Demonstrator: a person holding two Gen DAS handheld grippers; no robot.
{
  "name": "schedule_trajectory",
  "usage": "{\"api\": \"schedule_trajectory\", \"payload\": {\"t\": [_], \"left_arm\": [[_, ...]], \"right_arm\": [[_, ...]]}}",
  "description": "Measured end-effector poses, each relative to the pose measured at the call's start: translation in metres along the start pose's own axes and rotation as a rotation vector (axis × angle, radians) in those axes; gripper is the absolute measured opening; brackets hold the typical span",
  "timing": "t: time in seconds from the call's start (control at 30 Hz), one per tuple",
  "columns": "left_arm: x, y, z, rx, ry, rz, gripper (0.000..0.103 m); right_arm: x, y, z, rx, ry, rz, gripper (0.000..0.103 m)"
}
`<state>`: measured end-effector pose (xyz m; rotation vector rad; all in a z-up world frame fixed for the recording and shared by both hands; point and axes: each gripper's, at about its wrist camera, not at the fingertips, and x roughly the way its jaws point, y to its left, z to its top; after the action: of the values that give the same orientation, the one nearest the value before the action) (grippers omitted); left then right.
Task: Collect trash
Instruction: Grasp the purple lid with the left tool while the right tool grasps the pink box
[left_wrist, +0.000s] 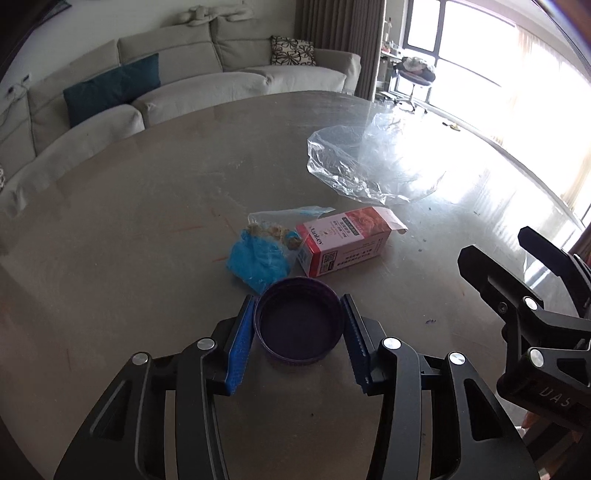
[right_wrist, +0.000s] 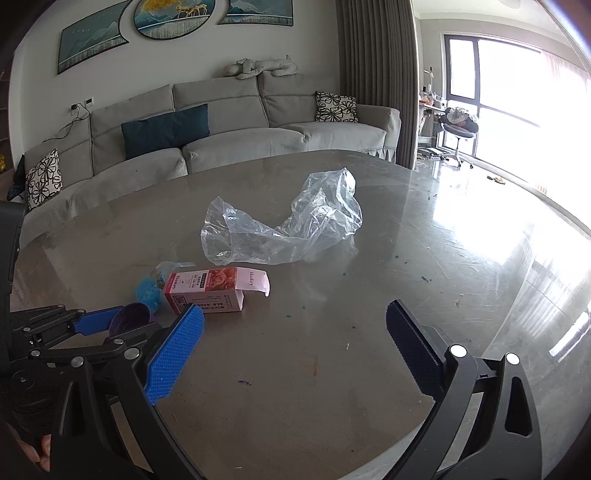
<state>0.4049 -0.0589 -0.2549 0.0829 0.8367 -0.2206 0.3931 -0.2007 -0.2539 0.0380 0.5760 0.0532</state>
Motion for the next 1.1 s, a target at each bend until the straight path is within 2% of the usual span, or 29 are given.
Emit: {"api": "schedule_trajectory", "payload": {"t": [0.2,0.43,0.8,0.9,0.97,1.1], "left_arm": [[-0.028,0.012,0.004,0.014,-0.061,0.074,0.045],[-0.047,0.055,0.019,-0.061,-0.098,0.158,0.045],[-0.051,0.074,0.024,-0.124,-0.085,0.123,0.045],[-0.050,0.075,0.022,-0.132,-0.082,0.110,0.045],[-0.048,0.074,0.022,-0.131,-0.077,0.108,0.046],[-0.048,0.070,0.019,-0.120,-0.074,0.112,0.046]], "right_arm": [[0.013,0.013,0.009,0.021,0.026,0.037,0.098],[0.047,0.043,0.014,0.049,0.131,0.083,0.098],[0.087,0.069,0.014,-0.005,0.295,0.085,0.098],[0.085,0.068,0.013,-0.010,0.294,0.098,0.097],[0.083,0.067,0.015,-0.011,0.283,0.102,0.067],[0.071,0.071,0.022,-0.042,0.255,0.082,0.067]]}}
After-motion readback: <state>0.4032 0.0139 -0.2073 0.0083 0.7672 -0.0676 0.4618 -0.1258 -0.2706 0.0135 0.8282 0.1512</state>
